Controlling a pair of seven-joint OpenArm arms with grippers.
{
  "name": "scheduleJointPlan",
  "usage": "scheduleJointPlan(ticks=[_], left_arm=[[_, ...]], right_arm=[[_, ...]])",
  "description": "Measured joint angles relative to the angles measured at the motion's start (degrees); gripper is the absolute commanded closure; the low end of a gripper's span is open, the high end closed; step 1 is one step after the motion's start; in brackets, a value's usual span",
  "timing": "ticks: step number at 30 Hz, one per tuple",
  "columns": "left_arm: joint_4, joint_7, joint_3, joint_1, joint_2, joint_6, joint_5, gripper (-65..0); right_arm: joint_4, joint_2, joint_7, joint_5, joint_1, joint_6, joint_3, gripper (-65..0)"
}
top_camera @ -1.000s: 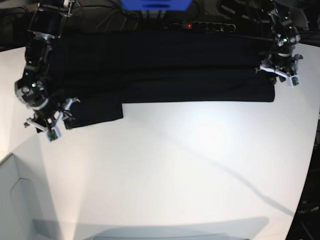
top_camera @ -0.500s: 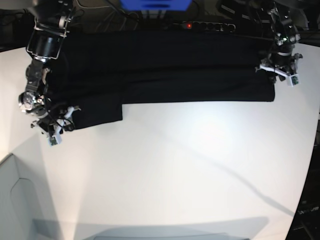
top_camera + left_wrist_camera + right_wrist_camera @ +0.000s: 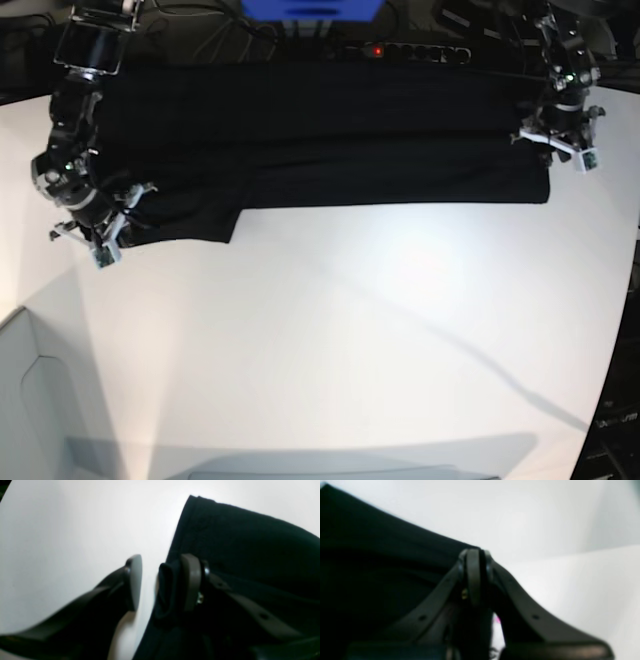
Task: Fold the T-shirt properly
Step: 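Regrasp the hanging sleeve flap with the right gripper and tuck it under, then grasp the folded strip's ends with both grippers and pull it taut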
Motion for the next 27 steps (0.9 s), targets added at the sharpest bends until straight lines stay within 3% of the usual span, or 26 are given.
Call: scheduleJointPlan(ticks=[10, 20, 27], left_arm=[[-0.1, 0.0, 0.0, 0.1, -0.2, 0.1, 0.0, -24.4], [0.0, 0.0, 0.0, -0.3, -0.5, 0.1, 0.1, -24.4], [0.0, 0.1, 0.0, -1.4, -1.4, 0.1, 0.1, -24.4]], right_arm=[[23.2, -7.0, 1.0, 0.8, -11.7, 0.0, 6.4, 0.0], [24.3, -11.8, 0.9, 0.6, -19.4, 0.0, 12.7, 0.0], [24.3, -12.8, 1.5, 0.8, -24.8, 0.0, 14.1, 0.0]])
